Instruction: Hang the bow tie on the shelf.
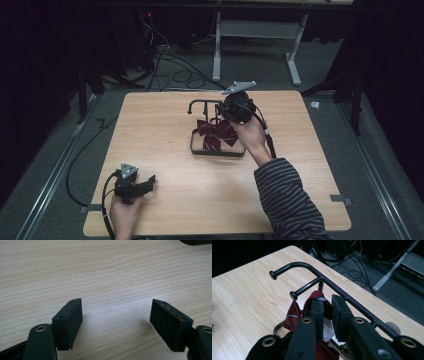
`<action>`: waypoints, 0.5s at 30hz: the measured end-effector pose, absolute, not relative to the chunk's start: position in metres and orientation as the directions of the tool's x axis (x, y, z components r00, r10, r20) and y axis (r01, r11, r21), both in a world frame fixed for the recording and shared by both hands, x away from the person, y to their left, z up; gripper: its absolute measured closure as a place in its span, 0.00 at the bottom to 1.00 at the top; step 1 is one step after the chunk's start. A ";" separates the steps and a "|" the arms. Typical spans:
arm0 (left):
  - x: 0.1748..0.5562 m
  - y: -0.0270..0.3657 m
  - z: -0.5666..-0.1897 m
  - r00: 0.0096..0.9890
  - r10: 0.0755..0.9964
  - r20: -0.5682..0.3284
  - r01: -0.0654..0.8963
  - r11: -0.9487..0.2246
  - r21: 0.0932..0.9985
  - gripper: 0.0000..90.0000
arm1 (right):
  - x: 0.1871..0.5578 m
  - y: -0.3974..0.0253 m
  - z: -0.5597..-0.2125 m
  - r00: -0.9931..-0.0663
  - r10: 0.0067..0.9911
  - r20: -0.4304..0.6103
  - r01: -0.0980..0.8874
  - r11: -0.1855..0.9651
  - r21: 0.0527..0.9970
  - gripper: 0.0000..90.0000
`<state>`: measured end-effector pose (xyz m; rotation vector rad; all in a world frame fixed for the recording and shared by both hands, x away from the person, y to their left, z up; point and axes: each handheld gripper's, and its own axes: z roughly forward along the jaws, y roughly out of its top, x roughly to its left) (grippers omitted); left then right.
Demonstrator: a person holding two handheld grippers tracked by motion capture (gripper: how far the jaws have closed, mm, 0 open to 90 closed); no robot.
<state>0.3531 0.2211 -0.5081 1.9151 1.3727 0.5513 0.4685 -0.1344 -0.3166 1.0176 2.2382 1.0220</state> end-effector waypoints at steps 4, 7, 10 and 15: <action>0.353 0.221 -0.508 0.346 0.936 -0.060 0.635 -0.187 0.749 0.30 | 0.472 -0.134 -0.317 -0.604 0.790 -0.107 0.441 0.443 0.781 0.91; 0.353 0.221 -0.508 0.346 0.936 -0.060 0.635 -0.186 0.749 0.30 | 0.474 -0.135 -0.318 -0.598 0.794 -0.108 0.448 0.443 0.776 0.91; 0.353 0.221 -0.508 0.347 0.936 -0.062 0.636 -0.186 0.749 0.30 | 0.476 -0.137 -0.319 -0.590 0.801 -0.103 0.458 0.437 0.775 0.91; 0.353 0.221 -0.508 0.346 0.936 -0.062 0.635 -0.185 0.750 0.30 | 0.480 -0.138 -0.320 -0.581 0.808 -0.096 0.471 0.430 0.771 0.91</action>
